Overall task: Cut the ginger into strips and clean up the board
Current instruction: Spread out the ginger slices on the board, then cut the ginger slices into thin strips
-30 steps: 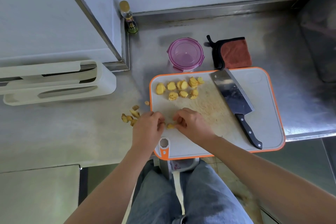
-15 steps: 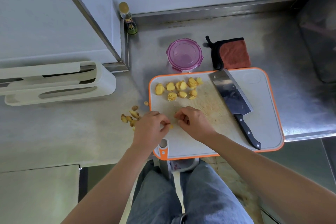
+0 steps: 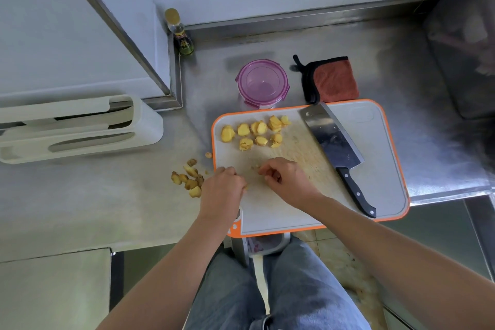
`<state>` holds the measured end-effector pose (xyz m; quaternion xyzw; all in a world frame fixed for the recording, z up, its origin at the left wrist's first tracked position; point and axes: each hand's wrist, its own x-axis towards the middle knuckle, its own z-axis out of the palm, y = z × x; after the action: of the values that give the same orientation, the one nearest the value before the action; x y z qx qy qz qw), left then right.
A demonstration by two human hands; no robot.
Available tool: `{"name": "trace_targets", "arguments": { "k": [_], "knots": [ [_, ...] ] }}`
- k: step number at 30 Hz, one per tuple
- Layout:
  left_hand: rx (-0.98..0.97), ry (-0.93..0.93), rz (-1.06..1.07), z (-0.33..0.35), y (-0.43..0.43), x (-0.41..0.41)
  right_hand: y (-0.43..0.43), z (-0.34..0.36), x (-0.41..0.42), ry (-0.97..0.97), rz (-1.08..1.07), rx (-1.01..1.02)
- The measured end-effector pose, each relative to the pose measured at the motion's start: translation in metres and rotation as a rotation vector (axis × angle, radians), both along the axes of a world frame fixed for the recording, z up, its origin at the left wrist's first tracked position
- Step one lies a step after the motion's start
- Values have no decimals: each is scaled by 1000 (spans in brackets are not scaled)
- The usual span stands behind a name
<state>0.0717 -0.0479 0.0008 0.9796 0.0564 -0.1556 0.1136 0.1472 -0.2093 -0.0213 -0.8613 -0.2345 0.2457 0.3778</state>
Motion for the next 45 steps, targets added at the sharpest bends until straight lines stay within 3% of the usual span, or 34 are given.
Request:
{"name": "trace_targets", "arguments": {
  "k": [7, 12, 15, 18, 22, 25, 29, 33, 45],
  "knots": [
    [-86, 21, 122, 0, -4, 10, -21, 10, 15, -33, -95, 16],
    [-433, 67, 451, -3, -16, 21, -48, 19, 31, -188, -307, -17],
    [-726, 74, 723, -5, -42, 36, -68, 21, 38, -264, -465, -205],
    [-850, 75, 858, -11, -73, 56, -88, 22, 39, -162, -438, -465],
    [-870, 81, 933, -19, -107, 75, -103, 24, 34, -91, -241, -552],
    [-883, 39, 998, -25, -121, 82, -109, 25, 36, -107, -217, -512],
    [-911, 20, 1058, -27, -132, 89, -114, 29, 38, -191, -375, -247],
    [-891, 3, 1058, -28, -141, 93, -114, 32, 33, -106, -477, -50],
    [-834, -32, 1024, -17, -144, 88, -107, 23, 16, -181, -276, -85]
  ]
}}
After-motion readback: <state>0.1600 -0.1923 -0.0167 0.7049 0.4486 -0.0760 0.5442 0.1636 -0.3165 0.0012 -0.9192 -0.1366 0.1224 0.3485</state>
